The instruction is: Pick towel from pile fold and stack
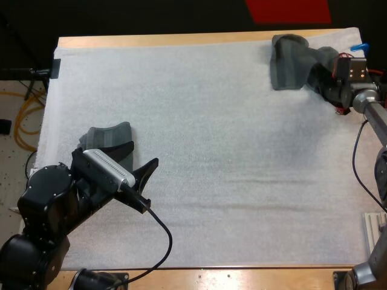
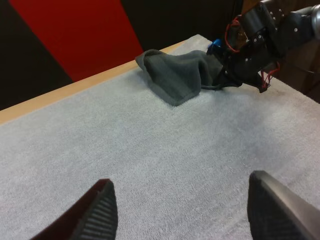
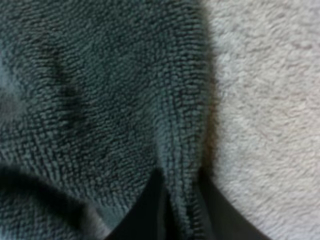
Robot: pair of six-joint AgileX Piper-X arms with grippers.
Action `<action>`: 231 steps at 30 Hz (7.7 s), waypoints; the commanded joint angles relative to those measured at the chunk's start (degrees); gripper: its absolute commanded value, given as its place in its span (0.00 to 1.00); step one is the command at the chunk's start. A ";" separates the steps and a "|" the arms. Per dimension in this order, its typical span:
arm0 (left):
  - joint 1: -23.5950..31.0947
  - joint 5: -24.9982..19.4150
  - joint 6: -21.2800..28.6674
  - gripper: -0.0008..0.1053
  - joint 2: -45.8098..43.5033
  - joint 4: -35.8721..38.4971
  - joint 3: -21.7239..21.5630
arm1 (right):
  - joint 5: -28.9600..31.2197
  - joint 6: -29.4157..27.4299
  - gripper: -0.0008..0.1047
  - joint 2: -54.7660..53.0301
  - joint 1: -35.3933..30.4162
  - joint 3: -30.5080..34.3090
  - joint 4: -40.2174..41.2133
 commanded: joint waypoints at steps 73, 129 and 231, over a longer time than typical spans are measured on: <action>-0.19 0.38 -0.19 0.54 -0.05 -1.04 -0.39 | -7.24 -24.15 0.01 -40.64 51.36 21.57 12.42; -0.19 0.38 -0.19 0.54 -0.05 5.43 -0.39 | -10.60 -37.86 0.56 -14.99 22.03 21.57 -3.86; -0.19 0.38 -0.30 0.54 -0.05 5.33 -0.39 | -2.92 -51.39 0.60 -37.92 56.62 15.54 13.50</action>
